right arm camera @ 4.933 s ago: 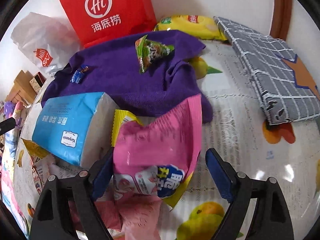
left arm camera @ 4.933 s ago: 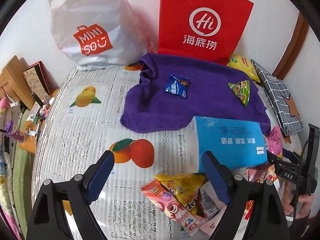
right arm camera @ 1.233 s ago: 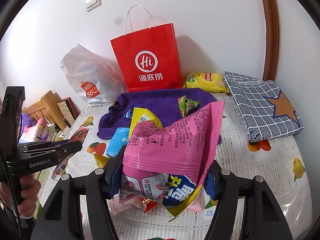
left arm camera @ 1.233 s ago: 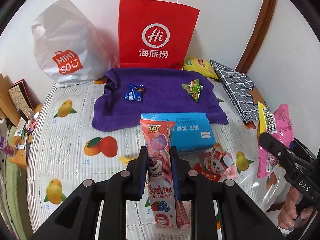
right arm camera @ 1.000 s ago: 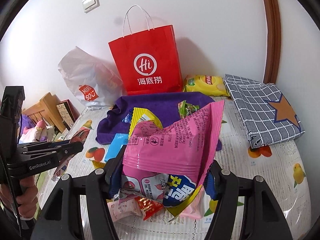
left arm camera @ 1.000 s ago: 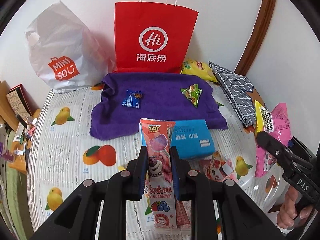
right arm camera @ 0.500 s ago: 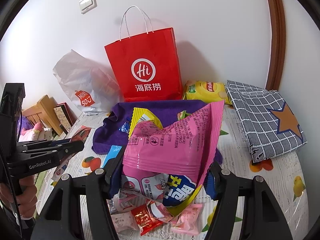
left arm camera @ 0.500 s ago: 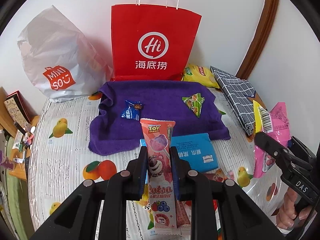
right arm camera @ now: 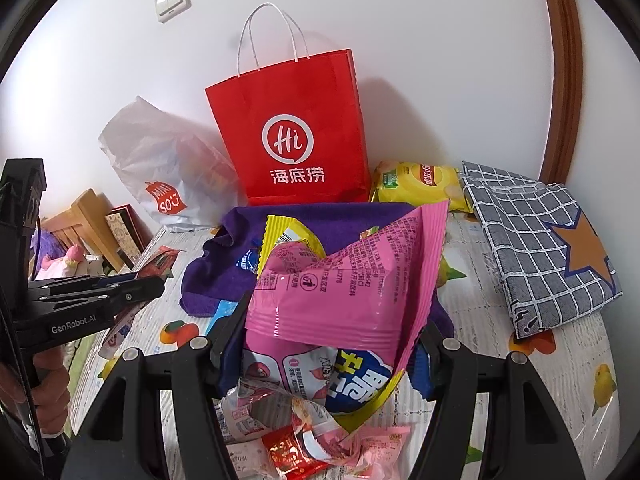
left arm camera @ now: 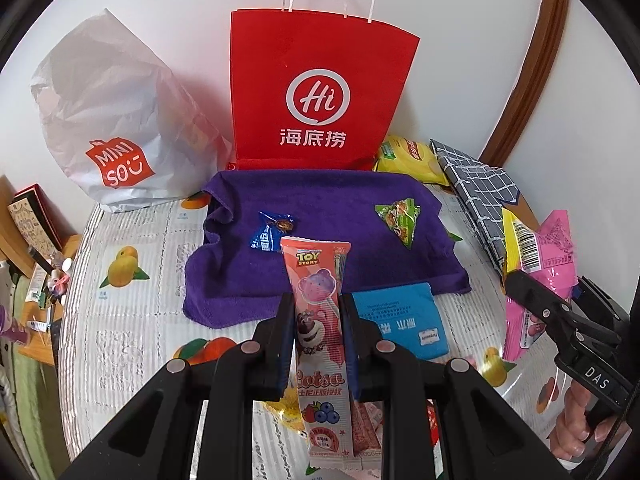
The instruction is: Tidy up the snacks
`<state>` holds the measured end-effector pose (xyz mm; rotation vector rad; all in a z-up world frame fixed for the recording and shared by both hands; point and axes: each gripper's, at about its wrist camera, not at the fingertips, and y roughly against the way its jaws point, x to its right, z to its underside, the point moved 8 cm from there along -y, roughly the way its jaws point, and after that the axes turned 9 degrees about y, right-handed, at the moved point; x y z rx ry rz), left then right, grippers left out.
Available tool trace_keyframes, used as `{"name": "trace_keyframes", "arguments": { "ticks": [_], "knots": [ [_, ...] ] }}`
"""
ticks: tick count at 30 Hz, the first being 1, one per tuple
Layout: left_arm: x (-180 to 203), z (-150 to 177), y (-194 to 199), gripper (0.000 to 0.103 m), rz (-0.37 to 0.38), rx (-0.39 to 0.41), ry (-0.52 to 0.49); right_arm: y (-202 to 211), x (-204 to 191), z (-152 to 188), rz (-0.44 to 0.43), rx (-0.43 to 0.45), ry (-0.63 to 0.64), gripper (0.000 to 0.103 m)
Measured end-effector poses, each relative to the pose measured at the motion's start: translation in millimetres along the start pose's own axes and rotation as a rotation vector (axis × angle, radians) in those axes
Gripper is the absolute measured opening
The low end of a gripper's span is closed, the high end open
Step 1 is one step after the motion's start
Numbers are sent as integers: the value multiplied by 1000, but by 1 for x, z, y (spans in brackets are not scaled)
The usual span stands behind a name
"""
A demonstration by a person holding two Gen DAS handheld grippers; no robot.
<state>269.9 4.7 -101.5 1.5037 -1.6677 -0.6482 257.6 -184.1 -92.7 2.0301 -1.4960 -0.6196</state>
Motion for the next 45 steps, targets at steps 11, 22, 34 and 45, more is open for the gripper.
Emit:
{"name": "trace_keyframes", "arguments": {
  "ticks": [11, 22, 34, 45],
  "knots": [
    [-7, -23, -22, 21, 3, 0, 14, -22, 13, -14, 16, -3, 2, 65],
    [-25, -50, -68, 21, -13, -25, 55, -75, 39, -12, 25, -67, -15, 65],
    [-37, -65, -115, 21, -15, -47, 93, -141, 55, -6, 12, -148, -12, 65],
    [-50, -74, -149, 21, -37, -66, 131, -177, 61, -1, -2, -187, 0, 65]
  ]
}}
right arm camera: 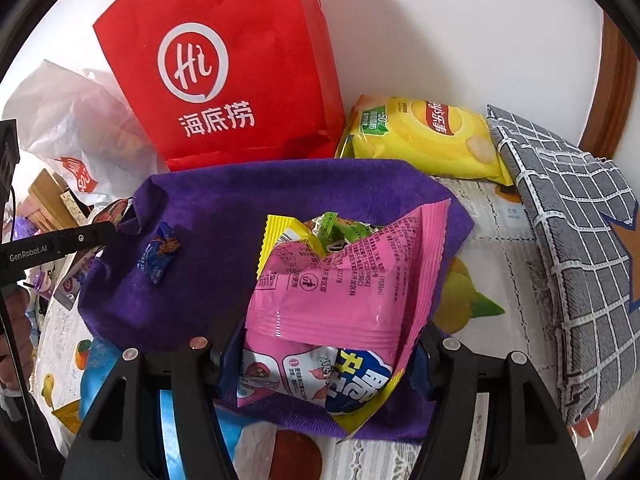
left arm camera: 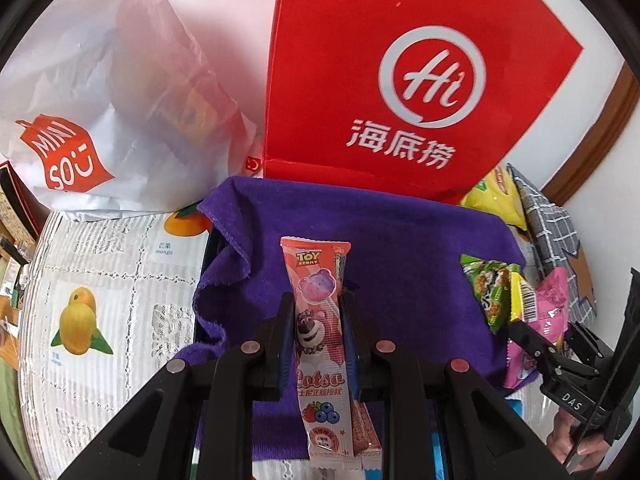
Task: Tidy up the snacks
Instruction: 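Open the left tool over the towel while the right tool releases the pink bag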
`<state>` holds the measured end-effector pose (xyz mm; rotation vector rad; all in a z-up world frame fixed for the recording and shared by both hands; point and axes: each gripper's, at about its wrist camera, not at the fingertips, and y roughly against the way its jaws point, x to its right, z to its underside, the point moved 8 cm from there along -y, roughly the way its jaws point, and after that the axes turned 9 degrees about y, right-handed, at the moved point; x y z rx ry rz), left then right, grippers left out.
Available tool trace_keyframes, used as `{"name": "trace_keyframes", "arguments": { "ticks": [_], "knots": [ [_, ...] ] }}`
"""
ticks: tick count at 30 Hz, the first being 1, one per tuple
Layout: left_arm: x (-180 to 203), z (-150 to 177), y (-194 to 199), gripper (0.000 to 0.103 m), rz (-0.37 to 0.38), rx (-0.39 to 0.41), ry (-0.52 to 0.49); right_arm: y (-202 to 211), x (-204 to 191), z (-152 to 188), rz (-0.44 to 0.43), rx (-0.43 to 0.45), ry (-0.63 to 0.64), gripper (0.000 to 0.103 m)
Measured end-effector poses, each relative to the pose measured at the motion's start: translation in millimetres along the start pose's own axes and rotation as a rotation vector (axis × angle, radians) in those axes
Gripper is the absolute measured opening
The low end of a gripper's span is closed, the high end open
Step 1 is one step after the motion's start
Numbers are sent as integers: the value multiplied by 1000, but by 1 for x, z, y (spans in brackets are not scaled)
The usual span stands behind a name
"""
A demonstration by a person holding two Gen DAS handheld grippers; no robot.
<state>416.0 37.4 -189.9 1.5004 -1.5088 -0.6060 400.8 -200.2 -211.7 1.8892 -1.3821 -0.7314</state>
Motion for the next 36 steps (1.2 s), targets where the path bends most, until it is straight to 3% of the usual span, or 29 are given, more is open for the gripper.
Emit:
{"name": "trace_keyframes", "arguments": {
  "ticks": [24, 28, 32, 36],
  "knots": [
    [-7, 9, -35, 21, 8, -64, 42, -13, -1, 2, -5, -39, 20, 67],
    [-7, 9, -32, 23, 13, -60, 52, -7, -3, 2, 9, -33, 36, 77],
    [-8, 7, -23, 33, 12, -46, 55, 3, -1, 0, 28, -15, 27, 77],
    [-10, 6, -5, 51, -13, -13, 55, 17, 0, -2, 35, -1, 16, 78]
  ]
}}
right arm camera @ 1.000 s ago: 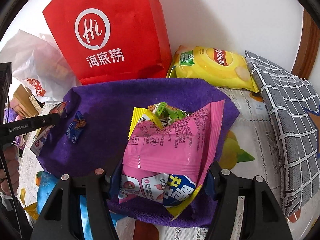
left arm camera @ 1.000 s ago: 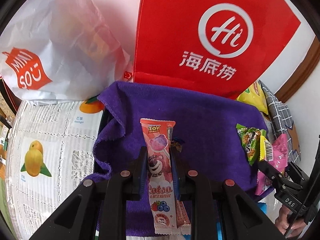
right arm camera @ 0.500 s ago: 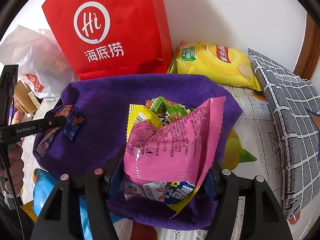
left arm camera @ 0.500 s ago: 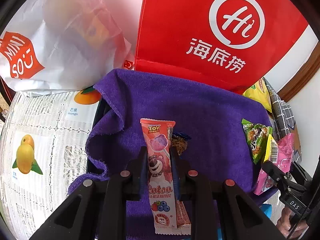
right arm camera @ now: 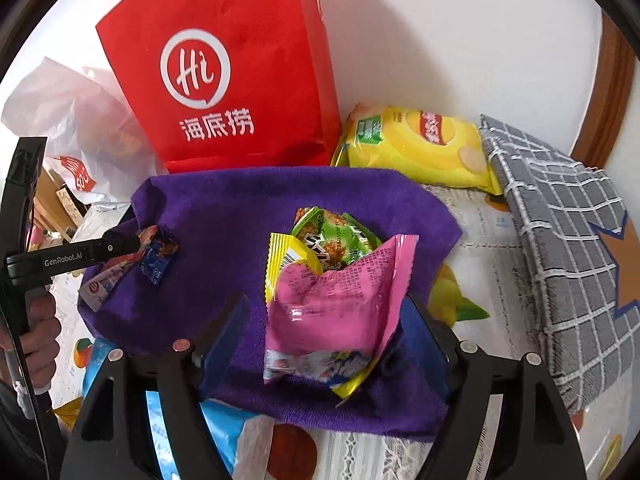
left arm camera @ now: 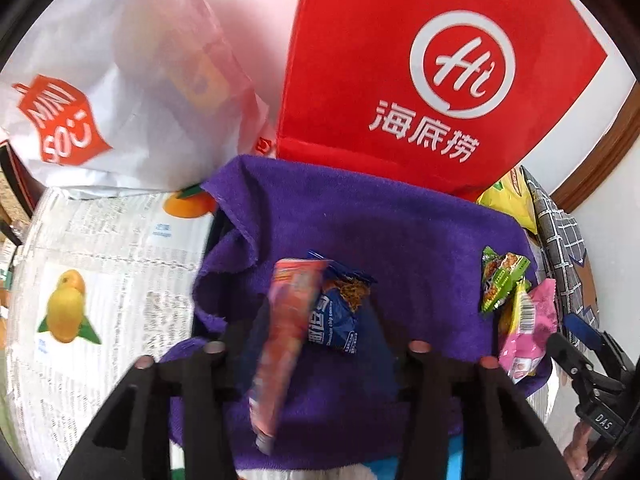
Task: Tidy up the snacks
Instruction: 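Open the left tool over the towel while the right tool releases the pink bag, then move both tools back toward the snack pile beside the blue tissue pack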
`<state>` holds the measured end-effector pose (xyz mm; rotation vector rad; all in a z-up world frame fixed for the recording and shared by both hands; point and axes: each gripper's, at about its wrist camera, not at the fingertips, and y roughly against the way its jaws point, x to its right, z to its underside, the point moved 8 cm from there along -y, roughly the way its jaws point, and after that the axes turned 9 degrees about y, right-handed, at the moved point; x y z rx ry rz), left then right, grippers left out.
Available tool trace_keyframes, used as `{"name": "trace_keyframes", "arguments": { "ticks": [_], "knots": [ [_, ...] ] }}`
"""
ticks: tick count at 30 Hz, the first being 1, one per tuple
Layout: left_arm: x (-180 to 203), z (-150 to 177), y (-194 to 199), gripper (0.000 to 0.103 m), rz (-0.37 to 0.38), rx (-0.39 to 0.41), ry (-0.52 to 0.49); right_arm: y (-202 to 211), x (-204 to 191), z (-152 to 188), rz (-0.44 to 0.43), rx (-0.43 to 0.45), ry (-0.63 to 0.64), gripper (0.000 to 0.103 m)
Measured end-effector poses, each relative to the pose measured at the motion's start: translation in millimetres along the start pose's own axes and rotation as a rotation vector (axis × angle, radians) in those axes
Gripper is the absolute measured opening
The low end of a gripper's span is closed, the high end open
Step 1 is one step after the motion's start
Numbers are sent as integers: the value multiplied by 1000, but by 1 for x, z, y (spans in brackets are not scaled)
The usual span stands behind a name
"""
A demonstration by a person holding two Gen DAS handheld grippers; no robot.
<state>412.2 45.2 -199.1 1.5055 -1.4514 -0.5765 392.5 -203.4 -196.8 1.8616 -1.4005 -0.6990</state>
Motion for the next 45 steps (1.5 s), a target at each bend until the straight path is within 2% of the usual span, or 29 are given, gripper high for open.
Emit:
{"name": "trace_keyframes", "arguments": {
  "ticks": [6, 15, 18, 23, 28, 32, 37, 43, 45],
  "knots": [
    [-4, 4, 33, 60, -17, 23, -9, 32, -2, -2, 36, 35, 2, 79],
    [-8, 32, 88, 72, -68, 70, -56, 89, -8, 10, 125, 78, -11, 89],
    [-3, 47, 104, 72, -68, 80, -77, 111, -11, 20, 160, 89, -4, 94],
    [5, 72, 130, 73, -20, 92, -107, 138, -20, 39, 136, 104, 10, 94],
    [6, 100, 150, 72, -5, 102, -108, 162, -26, 67, 150, 115, 14, 94],
    [5, 121, 162, 72, 28, 105, -106, 168, -27, 92, 100, 94, -22, 94],
    [2, 140, 172, 73, 26, 100, -114, 175, -23, 124, 133, 42, -35, 93],
    [-3, 153, 174, 72, 4, 98, -116, 174, -19, 150, 80, 25, -92, 79],
    [-3, 158, 172, 72, 13, 89, -121, 169, -19, 156, 84, 19, -98, 78]
  ]
}}
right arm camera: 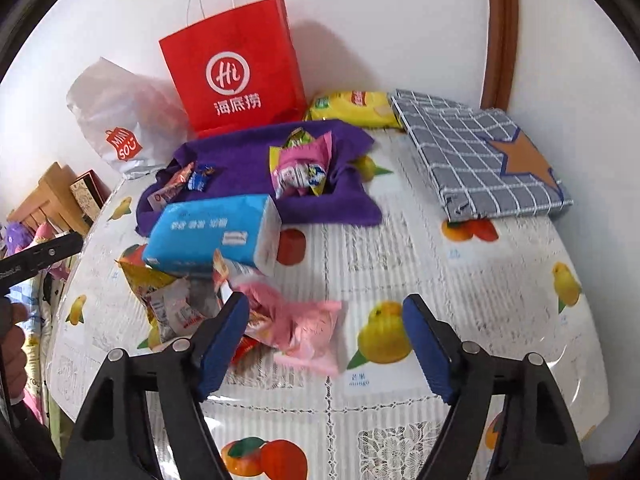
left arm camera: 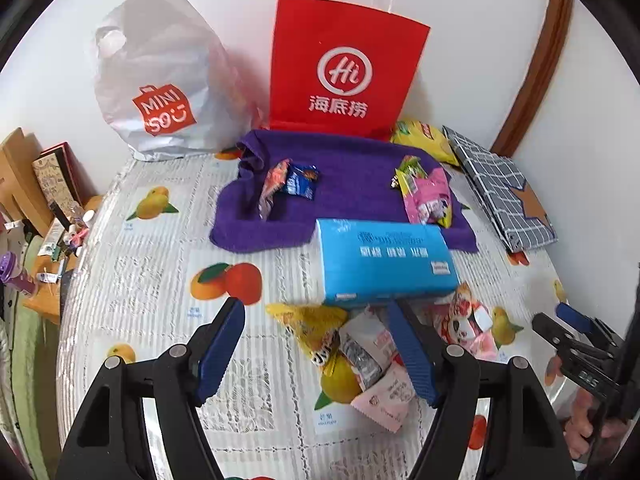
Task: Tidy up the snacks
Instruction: 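Move both tools back toward the snack pile beside the blue tissue pack, then grasp the yellow chip bag with the left tool while the right tool grasps a pink pastry packet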
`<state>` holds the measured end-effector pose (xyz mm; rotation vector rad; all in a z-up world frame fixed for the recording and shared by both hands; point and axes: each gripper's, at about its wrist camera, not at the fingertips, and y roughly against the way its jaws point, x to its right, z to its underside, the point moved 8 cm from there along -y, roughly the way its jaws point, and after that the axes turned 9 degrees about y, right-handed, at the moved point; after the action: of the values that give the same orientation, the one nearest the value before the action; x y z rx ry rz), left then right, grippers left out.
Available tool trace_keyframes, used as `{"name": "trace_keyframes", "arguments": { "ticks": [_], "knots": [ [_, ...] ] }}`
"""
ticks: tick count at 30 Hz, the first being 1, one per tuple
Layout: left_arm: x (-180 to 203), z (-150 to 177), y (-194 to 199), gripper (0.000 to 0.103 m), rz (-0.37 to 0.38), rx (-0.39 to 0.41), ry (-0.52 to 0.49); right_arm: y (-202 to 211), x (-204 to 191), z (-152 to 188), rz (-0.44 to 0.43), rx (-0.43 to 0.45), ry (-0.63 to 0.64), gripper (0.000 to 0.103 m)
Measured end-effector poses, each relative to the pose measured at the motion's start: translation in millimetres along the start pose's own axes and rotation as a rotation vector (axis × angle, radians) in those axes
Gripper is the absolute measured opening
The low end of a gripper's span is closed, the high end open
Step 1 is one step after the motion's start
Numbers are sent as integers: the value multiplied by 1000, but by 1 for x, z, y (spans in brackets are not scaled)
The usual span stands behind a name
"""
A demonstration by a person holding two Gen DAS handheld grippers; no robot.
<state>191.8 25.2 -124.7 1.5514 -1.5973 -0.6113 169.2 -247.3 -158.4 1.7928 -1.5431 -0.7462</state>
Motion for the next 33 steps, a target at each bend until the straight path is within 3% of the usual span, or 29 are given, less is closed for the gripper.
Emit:
{"name": "trace_keyframes", "arguments": {
  "ticks": [4, 16, 33],
  "knots": [
    [-3, 5, -2, 71, -8, -3, 15, -16, -2, 14, 5, -41, 22, 61],
    [-13, 2, -10, 72, -21, -17, 51, -57, -10, 31, -79, -106, 25, 44],
    [-10, 5, -27, 72, -54, -58, 29, -100, -11, 41, -123, -172, 39, 42]
  ]
}}
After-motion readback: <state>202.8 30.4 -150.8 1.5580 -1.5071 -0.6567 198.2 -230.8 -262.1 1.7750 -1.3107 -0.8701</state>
